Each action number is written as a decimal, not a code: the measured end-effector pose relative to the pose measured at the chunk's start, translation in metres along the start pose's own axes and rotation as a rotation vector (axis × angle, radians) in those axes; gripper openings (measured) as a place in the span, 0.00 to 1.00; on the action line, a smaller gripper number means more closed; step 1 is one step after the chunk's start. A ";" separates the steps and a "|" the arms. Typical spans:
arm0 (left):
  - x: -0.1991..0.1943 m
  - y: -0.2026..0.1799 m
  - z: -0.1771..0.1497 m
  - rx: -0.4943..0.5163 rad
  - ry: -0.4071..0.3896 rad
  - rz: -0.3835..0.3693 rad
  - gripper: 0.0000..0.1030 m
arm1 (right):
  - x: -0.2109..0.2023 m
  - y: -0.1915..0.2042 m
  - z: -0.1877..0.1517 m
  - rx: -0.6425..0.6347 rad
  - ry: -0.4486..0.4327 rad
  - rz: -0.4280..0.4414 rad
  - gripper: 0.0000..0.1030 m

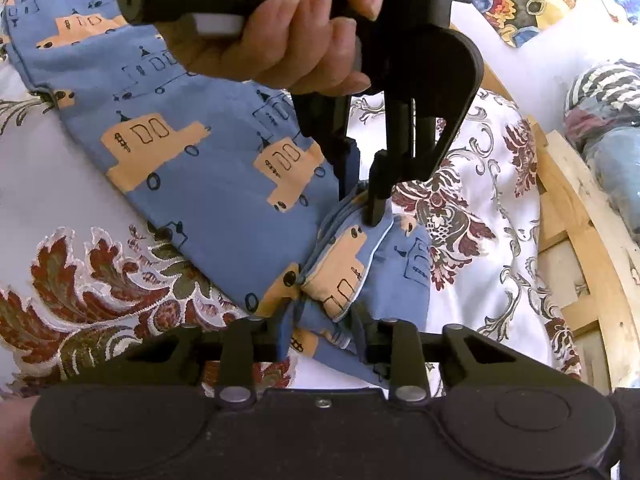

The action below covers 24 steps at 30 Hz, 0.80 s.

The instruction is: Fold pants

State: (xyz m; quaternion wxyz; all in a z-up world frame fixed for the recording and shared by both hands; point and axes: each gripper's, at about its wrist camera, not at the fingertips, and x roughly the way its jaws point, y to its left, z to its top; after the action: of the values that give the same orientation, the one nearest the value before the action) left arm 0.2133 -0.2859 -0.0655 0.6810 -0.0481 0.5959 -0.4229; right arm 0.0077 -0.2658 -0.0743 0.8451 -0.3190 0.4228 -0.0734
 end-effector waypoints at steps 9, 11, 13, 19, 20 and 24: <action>-0.003 -0.001 -0.001 0.008 -0.007 -0.004 0.15 | -0.007 -0.021 -0.003 0.128 -0.021 0.026 0.15; -0.006 -0.002 -0.001 0.015 -0.010 -0.011 0.14 | -0.011 -0.024 -0.003 0.151 -0.034 0.042 0.15; -0.010 -0.002 -0.003 0.024 -0.018 -0.006 0.13 | -0.014 -0.027 -0.003 0.175 -0.046 0.065 0.15; -0.025 0.012 -0.013 0.039 -0.030 0.015 0.11 | -0.022 -0.024 0.003 0.196 -0.083 0.164 0.15; -0.028 0.016 -0.016 0.036 -0.036 0.014 0.11 | -0.025 -0.023 0.004 0.202 -0.091 0.178 0.15; -0.042 0.031 -0.024 0.021 -0.045 0.025 0.11 | -0.035 -0.021 0.012 0.235 -0.132 0.249 0.15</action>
State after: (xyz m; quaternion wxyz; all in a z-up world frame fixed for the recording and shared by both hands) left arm 0.2117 -0.2291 -0.0575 0.6999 -0.0433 0.5766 -0.4193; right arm -0.0024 -0.2632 -0.0332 0.9050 -0.1675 0.3910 0.0040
